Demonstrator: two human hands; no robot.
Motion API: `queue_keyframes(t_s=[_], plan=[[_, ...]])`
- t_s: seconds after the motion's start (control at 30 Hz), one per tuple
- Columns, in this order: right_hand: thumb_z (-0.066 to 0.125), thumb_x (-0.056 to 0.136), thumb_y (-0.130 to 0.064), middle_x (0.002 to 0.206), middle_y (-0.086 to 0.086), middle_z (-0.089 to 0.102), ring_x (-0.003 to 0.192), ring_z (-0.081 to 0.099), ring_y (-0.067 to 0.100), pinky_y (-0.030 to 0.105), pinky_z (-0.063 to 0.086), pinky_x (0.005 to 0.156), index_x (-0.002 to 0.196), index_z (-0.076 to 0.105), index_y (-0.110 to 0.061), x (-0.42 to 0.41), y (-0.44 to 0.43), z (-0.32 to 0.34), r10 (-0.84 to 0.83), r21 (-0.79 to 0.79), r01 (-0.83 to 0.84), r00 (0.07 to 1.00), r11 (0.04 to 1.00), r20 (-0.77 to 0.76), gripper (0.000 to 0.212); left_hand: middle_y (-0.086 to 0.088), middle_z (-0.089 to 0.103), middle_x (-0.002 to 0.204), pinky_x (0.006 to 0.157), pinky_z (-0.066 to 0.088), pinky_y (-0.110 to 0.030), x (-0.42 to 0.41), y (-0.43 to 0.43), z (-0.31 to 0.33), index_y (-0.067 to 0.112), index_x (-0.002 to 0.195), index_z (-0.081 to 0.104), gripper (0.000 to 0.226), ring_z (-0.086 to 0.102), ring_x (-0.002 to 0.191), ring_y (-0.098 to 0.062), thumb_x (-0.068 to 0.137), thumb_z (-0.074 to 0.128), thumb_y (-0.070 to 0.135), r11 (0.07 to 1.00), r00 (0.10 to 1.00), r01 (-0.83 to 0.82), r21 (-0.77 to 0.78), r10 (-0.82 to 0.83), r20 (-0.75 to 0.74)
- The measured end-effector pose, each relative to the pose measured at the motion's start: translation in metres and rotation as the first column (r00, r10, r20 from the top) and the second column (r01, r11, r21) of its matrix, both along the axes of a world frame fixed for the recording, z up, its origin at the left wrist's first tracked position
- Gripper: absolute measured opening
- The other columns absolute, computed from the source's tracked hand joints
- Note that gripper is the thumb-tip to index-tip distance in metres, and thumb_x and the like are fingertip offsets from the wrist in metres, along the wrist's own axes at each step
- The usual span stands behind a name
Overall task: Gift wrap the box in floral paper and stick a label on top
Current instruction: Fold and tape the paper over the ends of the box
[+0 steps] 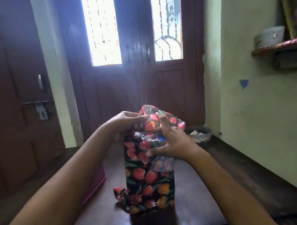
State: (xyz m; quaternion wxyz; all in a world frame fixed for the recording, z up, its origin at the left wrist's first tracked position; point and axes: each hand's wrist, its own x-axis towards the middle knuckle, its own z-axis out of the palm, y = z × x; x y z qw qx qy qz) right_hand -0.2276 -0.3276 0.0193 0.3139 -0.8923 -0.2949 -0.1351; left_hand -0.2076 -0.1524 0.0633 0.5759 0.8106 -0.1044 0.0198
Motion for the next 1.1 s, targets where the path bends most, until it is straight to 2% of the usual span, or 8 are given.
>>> queue_keyframes(t_s=[0.17,0.37,0.5,0.67,0.73,0.9,1.0,1.1], plan=[[0.083,0.065,-0.036,0.133,0.009,0.053,0.122,0.050,0.026,0.035,0.040,0.100,0.146,-0.008,-0.028,0.006,0.011,-0.003,0.018,0.028,-0.017,0.998,0.999,-0.055,0.121,0.008,0.048,0.044,0.037,0.033,-0.014,0.006,-0.002,0.008,0.006,0.079,0.064,0.024,0.040,0.036,-0.003,0.079,0.072,0.029,0.968,0.995,-0.024,0.250,0.047,-0.087],[0.082,0.067,-0.035,0.145,0.008,0.039,0.133,0.036,0.025,0.032,0.032,0.105,0.146,-0.020,-0.023,0.003,0.009,0.003,0.004,0.049,0.000,0.996,0.999,-0.091,0.130,0.008,0.043,0.046,0.044,0.027,-0.017,0.009,0.005,0.005,0.017,0.068,0.058,0.027,0.043,0.044,-0.003,0.067,0.072,0.040,0.985,0.994,0.024,0.173,-0.006,-0.105],[0.082,0.067,-0.038,0.143,0.007,0.041,0.133,0.037,0.024,0.034,0.033,0.106,0.147,-0.014,-0.026,0.002,0.009,0.004,-0.004,0.017,0.006,0.993,1.000,-0.114,0.126,0.009,0.044,0.050,0.045,0.025,-0.017,0.012,0.009,0.004,0.020,0.065,0.060,0.025,0.041,0.059,-0.008,0.064,0.071,0.042,0.986,0.991,0.092,0.138,-0.077,-0.107],[0.079,0.069,-0.039,0.158,0.001,0.007,0.142,0.019,0.022,0.031,0.023,0.111,0.149,-0.010,-0.024,-0.003,0.008,0.010,-0.003,-0.022,0.001,0.994,1.000,-0.110,0.121,0.008,0.045,0.051,0.047,0.024,-0.019,0.015,0.011,0.005,0.022,0.058,0.066,0.019,0.037,0.054,-0.008,0.069,0.070,0.037,0.978,0.987,0.132,0.163,-0.114,-0.115],[0.080,0.068,-0.039,0.158,0.000,0.004,0.143,0.017,0.021,0.031,0.023,0.111,0.148,-0.012,-0.023,-0.003,0.008,0.010,-0.010,-0.012,0.009,0.994,1.000,-0.107,0.124,0.008,0.044,0.051,0.047,0.025,-0.019,0.015,0.010,0.007,0.022,0.053,0.063,0.026,0.037,0.051,-0.007,0.076,0.069,0.033,0.968,0.983,0.156,0.196,-0.133,-0.126],[0.081,0.066,-0.039,0.158,0.000,0.002,0.143,0.015,0.020,0.029,0.021,0.111,0.148,-0.013,-0.020,-0.003,0.008,0.007,-0.016,0.008,0.017,0.994,1.000,-0.111,0.126,0.010,0.044,0.048,0.043,0.029,-0.016,0.019,0.000,0.016,0.022,0.053,0.064,0.037,0.037,0.049,-0.007,0.089,0.060,0.025,0.905,0.975,0.175,0.388,-0.104,-0.198],[0.082,0.065,-0.039,0.158,0.000,0.004,0.143,0.017,0.020,0.029,0.022,0.111,0.149,-0.012,-0.020,-0.003,0.009,0.006,-0.017,0.013,0.019,0.994,1.000,-0.110,0.127,0.009,0.045,0.045,0.040,0.032,-0.015,0.020,-0.008,0.021,0.019,0.061,0.058,0.031,0.038,0.041,-0.006,0.092,0.058,0.023,0.822,0.973,0.161,0.546,-0.039,-0.229],[0.083,0.064,-0.039,0.158,0.002,0.009,0.142,0.020,0.021,0.029,0.024,0.110,0.149,-0.011,-0.018,-0.002,0.009,0.006,-0.024,0.017,0.026,0.993,1.000,-0.116,0.128,0.007,0.043,0.045,0.037,0.030,-0.014,0.024,-0.017,0.024,0.018,0.055,0.057,0.036,0.036,0.033,-0.005,0.090,0.058,0.022,0.743,0.967,0.154,0.651,0.021,-0.254]])
